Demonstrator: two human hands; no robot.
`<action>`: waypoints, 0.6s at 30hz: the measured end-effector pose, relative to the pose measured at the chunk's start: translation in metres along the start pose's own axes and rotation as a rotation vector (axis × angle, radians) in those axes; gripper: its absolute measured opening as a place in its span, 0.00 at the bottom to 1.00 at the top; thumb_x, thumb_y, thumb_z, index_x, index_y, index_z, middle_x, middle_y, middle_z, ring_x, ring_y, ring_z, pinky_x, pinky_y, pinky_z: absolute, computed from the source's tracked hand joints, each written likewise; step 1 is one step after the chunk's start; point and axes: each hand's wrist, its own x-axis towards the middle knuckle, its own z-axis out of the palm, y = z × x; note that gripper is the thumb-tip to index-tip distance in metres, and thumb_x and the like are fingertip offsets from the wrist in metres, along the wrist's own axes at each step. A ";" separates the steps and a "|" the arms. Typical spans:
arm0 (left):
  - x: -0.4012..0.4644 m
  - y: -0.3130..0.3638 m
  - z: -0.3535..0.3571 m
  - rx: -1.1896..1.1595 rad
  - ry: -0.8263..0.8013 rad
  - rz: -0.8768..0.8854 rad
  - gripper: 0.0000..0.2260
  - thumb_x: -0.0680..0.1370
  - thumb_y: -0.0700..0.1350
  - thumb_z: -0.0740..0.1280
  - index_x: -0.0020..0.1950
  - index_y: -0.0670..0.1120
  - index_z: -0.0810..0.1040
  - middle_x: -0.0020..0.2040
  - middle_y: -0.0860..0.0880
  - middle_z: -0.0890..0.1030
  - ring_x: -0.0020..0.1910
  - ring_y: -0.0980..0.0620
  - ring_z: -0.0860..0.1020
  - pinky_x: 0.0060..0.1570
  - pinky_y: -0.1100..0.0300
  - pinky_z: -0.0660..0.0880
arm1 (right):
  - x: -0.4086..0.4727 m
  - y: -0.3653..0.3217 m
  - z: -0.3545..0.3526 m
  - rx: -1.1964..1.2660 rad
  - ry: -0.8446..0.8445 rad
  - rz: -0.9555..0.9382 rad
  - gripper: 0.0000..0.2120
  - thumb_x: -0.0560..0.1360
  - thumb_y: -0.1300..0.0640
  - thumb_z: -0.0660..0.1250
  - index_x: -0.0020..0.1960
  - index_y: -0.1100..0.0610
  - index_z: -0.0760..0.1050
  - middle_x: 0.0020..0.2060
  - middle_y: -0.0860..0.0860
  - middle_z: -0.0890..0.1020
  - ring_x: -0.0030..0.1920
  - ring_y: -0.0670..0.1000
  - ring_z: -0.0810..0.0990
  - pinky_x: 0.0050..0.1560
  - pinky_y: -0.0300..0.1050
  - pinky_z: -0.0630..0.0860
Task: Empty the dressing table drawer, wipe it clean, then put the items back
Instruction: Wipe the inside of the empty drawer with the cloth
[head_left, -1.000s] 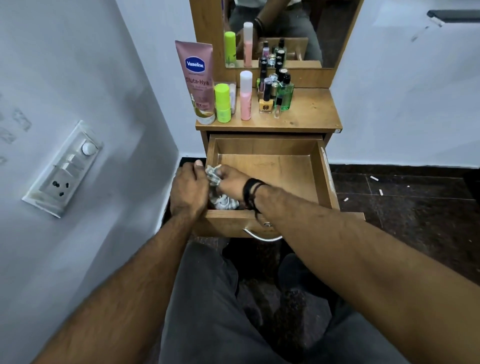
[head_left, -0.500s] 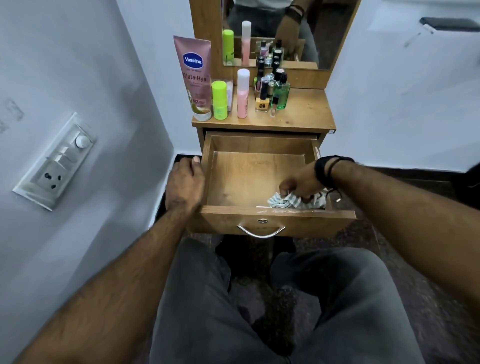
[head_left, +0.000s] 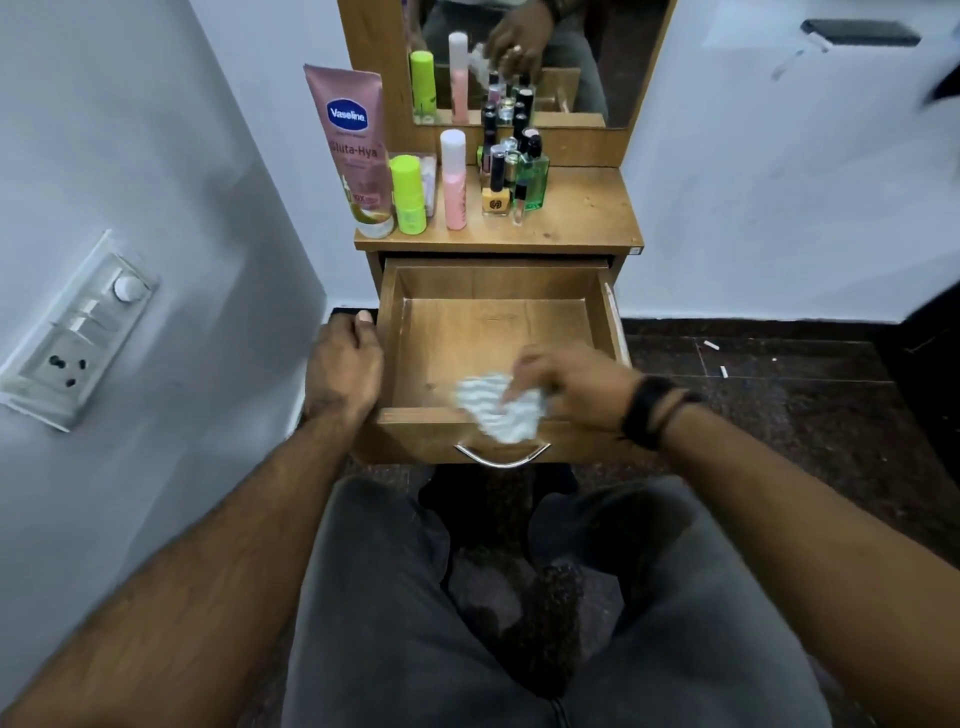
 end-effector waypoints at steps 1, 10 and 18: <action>0.000 -0.001 0.001 0.001 0.001 0.001 0.21 0.86 0.54 0.51 0.64 0.43 0.76 0.62 0.42 0.78 0.60 0.41 0.76 0.61 0.47 0.73 | -0.018 0.015 -0.008 -0.011 0.030 0.080 0.21 0.72 0.71 0.64 0.53 0.49 0.84 0.50 0.43 0.78 0.52 0.48 0.77 0.51 0.40 0.68; -0.003 0.001 -0.002 0.017 0.012 0.018 0.20 0.87 0.53 0.52 0.64 0.41 0.76 0.61 0.40 0.78 0.60 0.40 0.76 0.57 0.49 0.71 | -0.034 0.007 0.012 -0.211 0.283 0.244 0.13 0.73 0.60 0.68 0.56 0.49 0.80 0.54 0.47 0.82 0.53 0.53 0.78 0.58 0.50 0.73; 0.000 0.000 -0.002 0.039 0.014 0.021 0.20 0.86 0.52 0.53 0.60 0.38 0.77 0.60 0.36 0.79 0.59 0.36 0.76 0.55 0.48 0.70 | 0.019 -0.077 0.080 -0.231 0.420 -0.049 0.16 0.68 0.60 0.67 0.53 0.46 0.82 0.53 0.47 0.80 0.54 0.57 0.76 0.53 0.54 0.72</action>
